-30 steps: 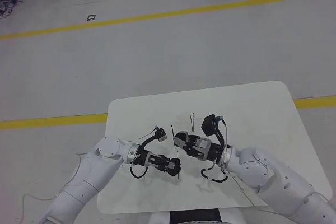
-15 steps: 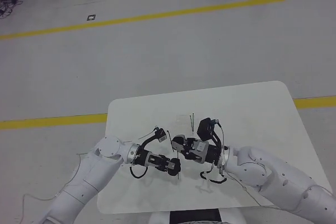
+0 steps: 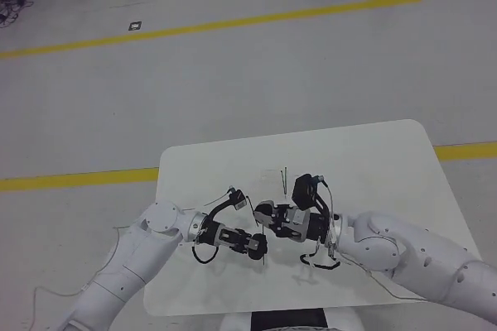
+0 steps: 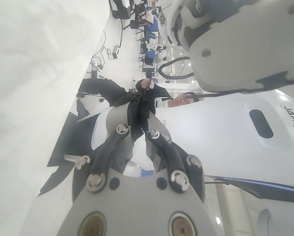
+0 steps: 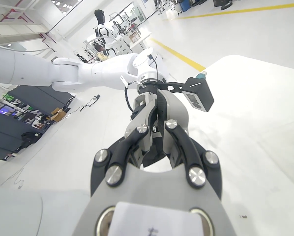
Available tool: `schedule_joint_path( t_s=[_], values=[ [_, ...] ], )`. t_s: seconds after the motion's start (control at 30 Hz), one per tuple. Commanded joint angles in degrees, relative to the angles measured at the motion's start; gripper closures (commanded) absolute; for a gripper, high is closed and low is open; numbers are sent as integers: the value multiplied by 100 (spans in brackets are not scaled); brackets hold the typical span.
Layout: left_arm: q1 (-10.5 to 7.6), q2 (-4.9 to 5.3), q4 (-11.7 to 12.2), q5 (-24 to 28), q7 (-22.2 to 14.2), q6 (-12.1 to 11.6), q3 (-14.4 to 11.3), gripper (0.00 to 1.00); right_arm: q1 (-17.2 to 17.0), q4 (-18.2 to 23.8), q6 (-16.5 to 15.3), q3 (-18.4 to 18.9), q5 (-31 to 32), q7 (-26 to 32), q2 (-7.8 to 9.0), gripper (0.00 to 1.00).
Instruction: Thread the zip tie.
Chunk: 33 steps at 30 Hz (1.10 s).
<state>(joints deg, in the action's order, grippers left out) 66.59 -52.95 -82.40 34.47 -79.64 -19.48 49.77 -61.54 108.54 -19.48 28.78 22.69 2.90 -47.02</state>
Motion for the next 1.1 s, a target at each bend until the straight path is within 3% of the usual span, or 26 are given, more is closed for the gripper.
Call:
schedule_joint_path(
  t_s=[0.0, 0.23, 0.73, 1.07],
  values=[
    [0, 0, 0, 0, 0, 0, 0, 100, 0, 0, 0, 0, 0, 0, 0, 100],
    [0, 0, 0, 0, 0, 0, 0, 100, 0, 0, 0, 0, 0, 0, 0, 100],
    [0, 0, 0, 0, 0, 0, 0, 100, -407, -81, 0, 275, 443, -609, 91, 100],
    [0, 0, 0, 0, 0, 0, 0, 100, -285, -266, 0, -65, 732, -1217, 106, 100]
  ],
)
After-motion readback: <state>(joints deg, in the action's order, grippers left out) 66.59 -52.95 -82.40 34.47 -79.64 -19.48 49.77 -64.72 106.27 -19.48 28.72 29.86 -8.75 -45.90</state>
